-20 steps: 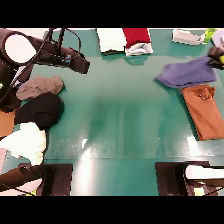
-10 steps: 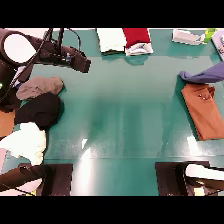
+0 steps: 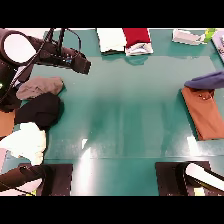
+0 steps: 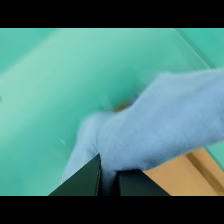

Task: Fold the shirts.

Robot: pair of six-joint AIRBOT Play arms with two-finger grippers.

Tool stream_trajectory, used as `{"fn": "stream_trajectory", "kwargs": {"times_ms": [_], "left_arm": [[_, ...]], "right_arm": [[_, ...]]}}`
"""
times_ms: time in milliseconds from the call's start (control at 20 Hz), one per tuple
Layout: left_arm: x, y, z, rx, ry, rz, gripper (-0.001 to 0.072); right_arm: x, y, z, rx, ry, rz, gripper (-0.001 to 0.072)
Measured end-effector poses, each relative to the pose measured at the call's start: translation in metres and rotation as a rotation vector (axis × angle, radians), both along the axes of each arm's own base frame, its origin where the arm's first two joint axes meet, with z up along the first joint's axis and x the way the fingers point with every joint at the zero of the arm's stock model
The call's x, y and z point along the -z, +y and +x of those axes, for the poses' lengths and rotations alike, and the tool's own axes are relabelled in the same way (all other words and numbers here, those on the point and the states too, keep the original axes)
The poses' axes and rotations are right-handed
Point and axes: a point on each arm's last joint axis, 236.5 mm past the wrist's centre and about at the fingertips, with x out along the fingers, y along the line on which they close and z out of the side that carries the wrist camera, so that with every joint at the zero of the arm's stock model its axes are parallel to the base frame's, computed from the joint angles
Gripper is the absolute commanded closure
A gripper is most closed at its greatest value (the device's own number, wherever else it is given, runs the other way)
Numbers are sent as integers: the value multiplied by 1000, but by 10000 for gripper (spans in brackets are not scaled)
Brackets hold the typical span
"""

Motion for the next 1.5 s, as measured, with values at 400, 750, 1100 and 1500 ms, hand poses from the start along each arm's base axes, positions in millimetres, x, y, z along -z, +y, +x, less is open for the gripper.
{"fn": "stream_trajectory", "kwargs": {"times_ms": [400, 750, 1100, 1500], "left_arm": [[3, 1, -2, 4, 13, 9, 683], [5, 2, -4, 6, 25, 16, 682], [4, 2, -3, 3, 15, 11, 682], [1, 3, 1, -4, -3, 11, 682]], "right_arm": [[133, -3, -116, 130, 359, 66, 570], [183, -5, -157, 184, 456, 102, 218], [94, 88, -47, -153, 115, 73, 221], [107, 309, 8, -766, 89, 126, 529]]}}
